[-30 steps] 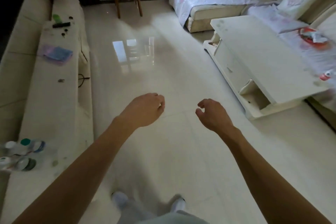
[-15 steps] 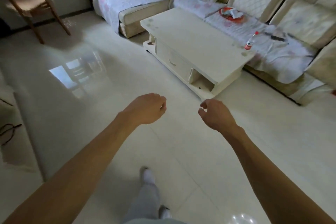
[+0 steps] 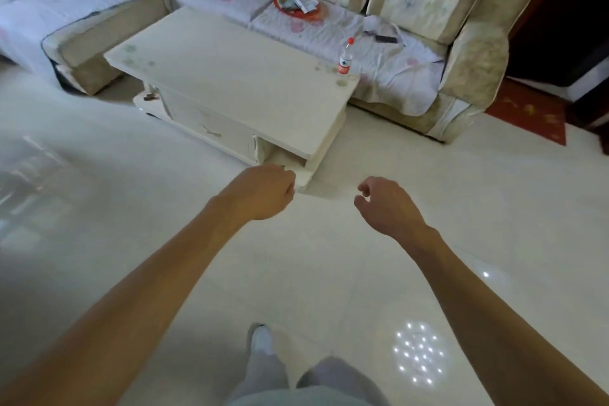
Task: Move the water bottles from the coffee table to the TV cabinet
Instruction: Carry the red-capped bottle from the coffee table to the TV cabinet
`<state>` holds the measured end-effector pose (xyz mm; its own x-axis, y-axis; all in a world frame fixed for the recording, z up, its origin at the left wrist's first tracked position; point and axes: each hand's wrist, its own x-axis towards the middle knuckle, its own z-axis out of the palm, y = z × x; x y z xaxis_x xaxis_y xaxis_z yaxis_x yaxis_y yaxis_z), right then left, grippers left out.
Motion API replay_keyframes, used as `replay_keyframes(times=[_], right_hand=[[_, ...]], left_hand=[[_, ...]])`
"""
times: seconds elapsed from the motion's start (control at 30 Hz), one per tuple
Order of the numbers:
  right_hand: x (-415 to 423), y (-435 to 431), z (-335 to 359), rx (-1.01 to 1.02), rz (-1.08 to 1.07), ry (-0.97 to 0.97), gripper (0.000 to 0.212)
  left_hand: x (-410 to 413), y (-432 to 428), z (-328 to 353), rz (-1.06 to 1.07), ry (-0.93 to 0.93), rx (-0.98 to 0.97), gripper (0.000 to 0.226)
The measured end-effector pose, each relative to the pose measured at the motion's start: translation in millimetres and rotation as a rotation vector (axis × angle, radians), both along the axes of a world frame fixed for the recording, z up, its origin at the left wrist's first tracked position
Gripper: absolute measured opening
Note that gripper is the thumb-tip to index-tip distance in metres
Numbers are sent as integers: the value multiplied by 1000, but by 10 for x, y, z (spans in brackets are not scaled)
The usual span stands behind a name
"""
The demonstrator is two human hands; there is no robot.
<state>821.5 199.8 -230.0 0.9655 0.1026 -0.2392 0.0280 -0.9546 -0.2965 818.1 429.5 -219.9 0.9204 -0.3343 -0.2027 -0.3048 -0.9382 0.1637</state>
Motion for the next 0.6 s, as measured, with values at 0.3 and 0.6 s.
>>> replay_keyframes(times=[0.3,0.6], right_hand=[[1000,-757,-106,-21,-127,-12,35],[2488,-1808,-316,-46,-57,29,36]], left_hand=[[1355,-698,-47,-153,50,58,31],[2818,-1687,-97,-132,108,149,35]])
